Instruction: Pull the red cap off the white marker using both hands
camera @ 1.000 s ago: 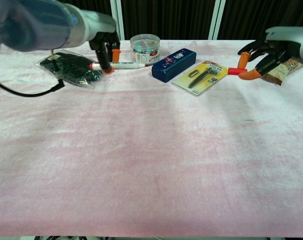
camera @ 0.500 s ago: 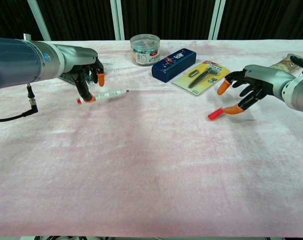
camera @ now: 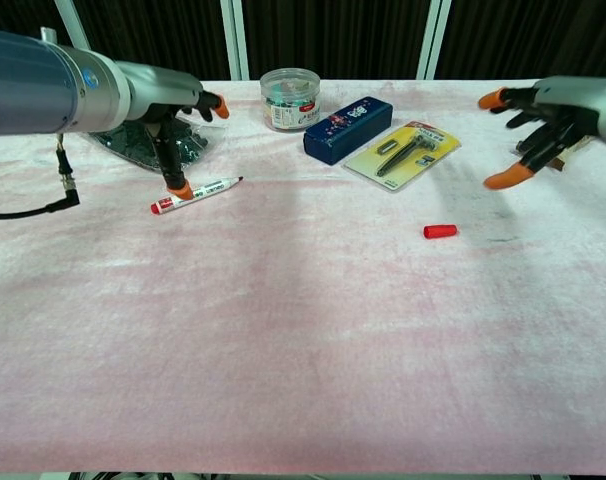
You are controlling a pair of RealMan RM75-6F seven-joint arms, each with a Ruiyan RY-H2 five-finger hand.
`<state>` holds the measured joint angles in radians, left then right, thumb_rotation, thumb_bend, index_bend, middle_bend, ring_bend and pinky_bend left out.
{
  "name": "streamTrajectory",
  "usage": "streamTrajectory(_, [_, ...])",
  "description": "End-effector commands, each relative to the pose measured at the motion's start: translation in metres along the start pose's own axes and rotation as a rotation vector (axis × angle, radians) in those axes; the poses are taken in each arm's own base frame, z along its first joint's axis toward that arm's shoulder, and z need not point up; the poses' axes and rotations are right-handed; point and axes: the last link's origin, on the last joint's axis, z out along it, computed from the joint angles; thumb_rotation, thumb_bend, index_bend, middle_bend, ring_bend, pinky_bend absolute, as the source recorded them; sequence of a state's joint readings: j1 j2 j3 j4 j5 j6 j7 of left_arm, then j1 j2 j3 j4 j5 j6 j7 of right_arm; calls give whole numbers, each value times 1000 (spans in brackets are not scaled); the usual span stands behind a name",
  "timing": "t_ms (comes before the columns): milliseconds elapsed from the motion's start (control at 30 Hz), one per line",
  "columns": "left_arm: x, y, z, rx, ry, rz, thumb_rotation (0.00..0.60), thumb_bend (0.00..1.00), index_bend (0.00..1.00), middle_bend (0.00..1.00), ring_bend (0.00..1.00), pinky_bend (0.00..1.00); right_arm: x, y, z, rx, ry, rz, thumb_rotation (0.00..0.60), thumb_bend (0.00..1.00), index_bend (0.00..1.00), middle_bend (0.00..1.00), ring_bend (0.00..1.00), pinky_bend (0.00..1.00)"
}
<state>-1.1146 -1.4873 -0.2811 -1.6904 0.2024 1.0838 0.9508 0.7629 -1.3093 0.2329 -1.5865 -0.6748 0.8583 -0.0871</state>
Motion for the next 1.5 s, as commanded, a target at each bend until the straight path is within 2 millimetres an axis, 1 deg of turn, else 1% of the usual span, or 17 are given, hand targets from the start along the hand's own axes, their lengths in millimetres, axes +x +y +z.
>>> streamTrajectory(33, [27, -9, -13, -52, 111, -5, 600, 62, 65, 68, 0, 0, 48, 24, -5, -50, 177, -98, 600, 7, 52, 0, 67, 160])
streamTrajectory(100, [39, -18, -23, -74, 175, 9, 600, 69, 73, 74, 0, 0, 69, 43, -10, -88, 250, -176, 600, 18, 52, 0, 69, 160])
streamTrajectory(200, [53, -34, -38, -88, 259, 29, 600, 68, 88, 86, 0, 0, 93, 68, -18, -138, 316, -236, 600, 31, 53, 0, 70, 160])
streamTrajectory(267, [59, -51, -54, -90, 321, 53, 600, 69, 95, 88, 0, 0, 110, 89, -27, -170, 357, -252, 600, 40, 53, 0, 74, 160])
streamTrajectory(333, [58, -67, -69, -78, 350, 84, 600, 69, 98, 88, 0, 0, 122, 105, -36, -190, 398, -251, 600, 45, 52, 0, 79, 160])
streamTrajectory(400, [50, -89, -88, -51, 362, 125, 600, 69, 100, 89, 0, 0, 134, 125, -52, -208, 444, -224, 600, 46, 52, 0, 86, 160])
streamTrajectory(533, [31, -123, -119, 6, 348, 97, 600, 69, 106, 91, 0, 0, 140, 152, -78, -216, 488, -157, 600, 68, 53, 0, 97, 160])
streamTrajectory(567, [25, -132, -127, 25, 338, 71, 600, 69, 107, 92, 0, 0, 136, 161, -89, -224, 484, -157, 600, 75, 53, 0, 97, 160])
streamTrajectory(600, [22, -137, -130, 33, 332, 61, 600, 68, 108, 92, 0, 0, 135, 163, -93, -223, 481, -158, 600, 84, 53, 0, 97, 160])
streamTrajectory(633, [15, -147, -139, 42, 319, 46, 600, 68, 109, 92, 0, 0, 128, 171, -106, -222, 462, -173, 600, 87, 53, 0, 97, 160])
streamTrajectory(700, [4, -162, -151, 65, 304, 47, 600, 68, 110, 92, 0, 0, 117, 180, -122, -218, 445, -198, 600, 87, 53, 0, 97, 160])
streamTrajectory(833, [-16, -185, -179, 91, 299, 29, 600, 69, 115, 92, 0, 0, 96, 187, -154, -182, 464, -225, 600, 88, 53, 0, 97, 160])
streamTrajectory(967, [-35, -206, -210, 119, 318, -24, 600, 68, 115, 91, 0, 0, 65, 185, -183, -152, 461, -230, 600, 87, 53, 0, 95, 160])
streamTrajectory(1100, [-56, -228, -233, 156, 324, -40, 600, 69, 117, 91, 0, 0, 32, 168, -204, -111, 457, -265, 600, 86, 53, 0, 94, 160])
streamTrajectory(1233, [-73, -242, -246, 189, 312, -56, 600, 68, 117, 87, 0, 0, 11, 155, -211, -91, 460, -308, 600, 87, 53, 0, 94, 160])
streamTrajectory(1333, [-80, -250, -254, 209, 324, -58, 600, 68, 117, 74, 0, 0, 1, 150, -213, -78, 450, -319, 600, 83, 53, 0, 94, 160])
streamTrajectory(1500, [-79, -257, -258, 206, 348, -69, 600, 67, 115, 71, 0, 0, -8, 150, -212, -65, 371, -360, 600, 73, 53, 0, 90, 160])
